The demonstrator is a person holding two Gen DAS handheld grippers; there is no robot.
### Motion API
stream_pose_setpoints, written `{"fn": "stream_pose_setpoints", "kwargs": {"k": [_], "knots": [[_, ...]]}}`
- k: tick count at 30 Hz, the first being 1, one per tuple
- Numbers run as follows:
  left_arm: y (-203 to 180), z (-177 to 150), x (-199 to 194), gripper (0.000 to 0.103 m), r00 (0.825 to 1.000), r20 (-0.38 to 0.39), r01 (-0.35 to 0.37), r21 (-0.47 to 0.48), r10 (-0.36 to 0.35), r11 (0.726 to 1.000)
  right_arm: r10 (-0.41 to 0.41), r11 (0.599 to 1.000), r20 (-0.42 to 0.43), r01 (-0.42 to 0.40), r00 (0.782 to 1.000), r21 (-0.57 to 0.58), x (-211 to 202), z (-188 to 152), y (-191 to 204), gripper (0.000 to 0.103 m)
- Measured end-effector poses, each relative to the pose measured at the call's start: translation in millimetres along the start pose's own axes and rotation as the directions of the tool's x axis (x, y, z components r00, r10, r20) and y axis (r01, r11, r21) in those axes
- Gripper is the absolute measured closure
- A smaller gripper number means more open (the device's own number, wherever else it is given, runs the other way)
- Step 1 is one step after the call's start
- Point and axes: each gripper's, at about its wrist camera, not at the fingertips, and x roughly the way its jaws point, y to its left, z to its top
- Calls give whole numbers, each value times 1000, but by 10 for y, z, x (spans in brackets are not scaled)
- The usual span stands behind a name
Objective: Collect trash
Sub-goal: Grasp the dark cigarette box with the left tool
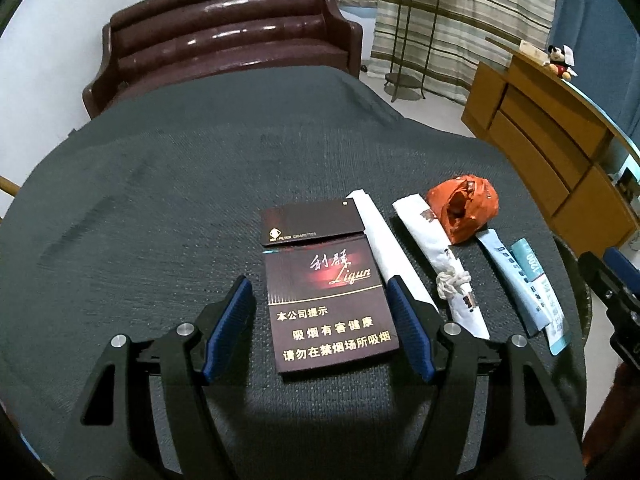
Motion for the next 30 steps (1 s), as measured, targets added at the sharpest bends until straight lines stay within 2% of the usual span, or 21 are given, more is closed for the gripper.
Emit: {"fn": "stream_pose_setpoints", "kwargs": {"k": [2,3,6,14,22,30], "knots": [[17,-2,17,38,1000,-12,16,-4,-16,1000,3,1000,-4,-3,1000,-2,10,0,15,30],[21,-1,27,44,1000,-15,22,-3,-22,1000,5,1000,-7,-5,1000,-4,12,-2,23,30],[40,-15,23,47,999,-15,40,2,-40,999,10,1000,-13,-11,1000,-8,18,0,38,30],[59,-58,-32,49,998,-2,59,17,-59,998,29,999,-40,-30,999,-40,46,-3,139,30],[234,-116,-99,49,999,-2,40,-6,-40,999,30,996,-91,-38,995,-84,114,-28,276,53],[403,-148,-151,49,1000,14,8,-15,-8,1000,34,991,-132,-50,991,-123,190,-57,443,61]]}}
